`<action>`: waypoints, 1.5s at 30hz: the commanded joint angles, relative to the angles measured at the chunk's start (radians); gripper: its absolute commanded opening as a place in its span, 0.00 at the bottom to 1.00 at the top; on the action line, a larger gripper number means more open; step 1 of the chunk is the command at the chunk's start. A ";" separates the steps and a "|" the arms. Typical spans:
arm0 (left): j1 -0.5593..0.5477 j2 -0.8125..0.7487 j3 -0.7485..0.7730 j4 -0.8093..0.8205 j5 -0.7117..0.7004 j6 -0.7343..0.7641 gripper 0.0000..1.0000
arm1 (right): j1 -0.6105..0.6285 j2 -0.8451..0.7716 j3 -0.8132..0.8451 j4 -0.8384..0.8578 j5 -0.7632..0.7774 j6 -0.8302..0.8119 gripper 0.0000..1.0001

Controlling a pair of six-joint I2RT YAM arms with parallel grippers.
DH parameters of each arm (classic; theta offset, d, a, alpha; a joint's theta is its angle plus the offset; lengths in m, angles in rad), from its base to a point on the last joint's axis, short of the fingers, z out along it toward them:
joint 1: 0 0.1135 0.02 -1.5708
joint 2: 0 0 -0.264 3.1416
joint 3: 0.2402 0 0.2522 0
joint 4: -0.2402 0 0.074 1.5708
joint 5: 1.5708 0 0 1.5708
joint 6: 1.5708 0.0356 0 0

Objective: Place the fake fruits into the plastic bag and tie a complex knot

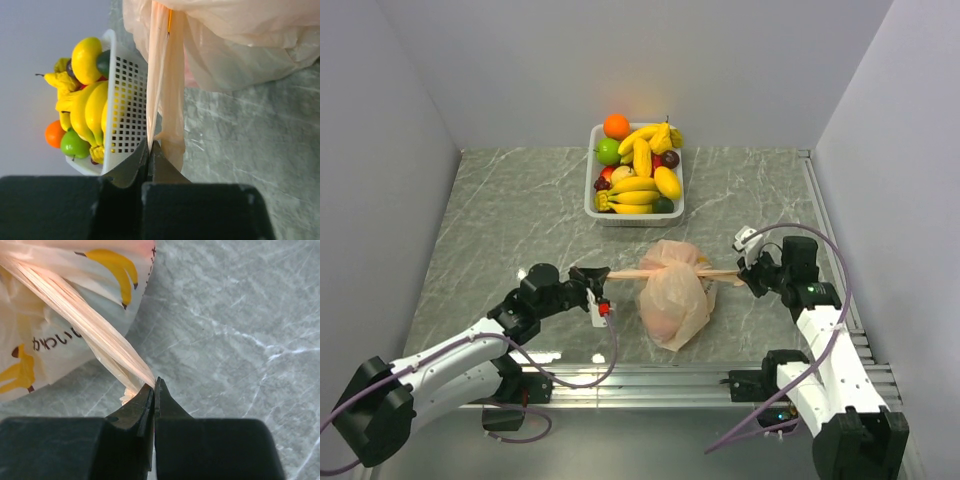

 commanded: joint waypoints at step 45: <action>0.136 0.207 0.773 -0.772 0.265 -0.842 0.99 | 0.270 0.276 0.547 -0.336 -0.197 0.146 0.59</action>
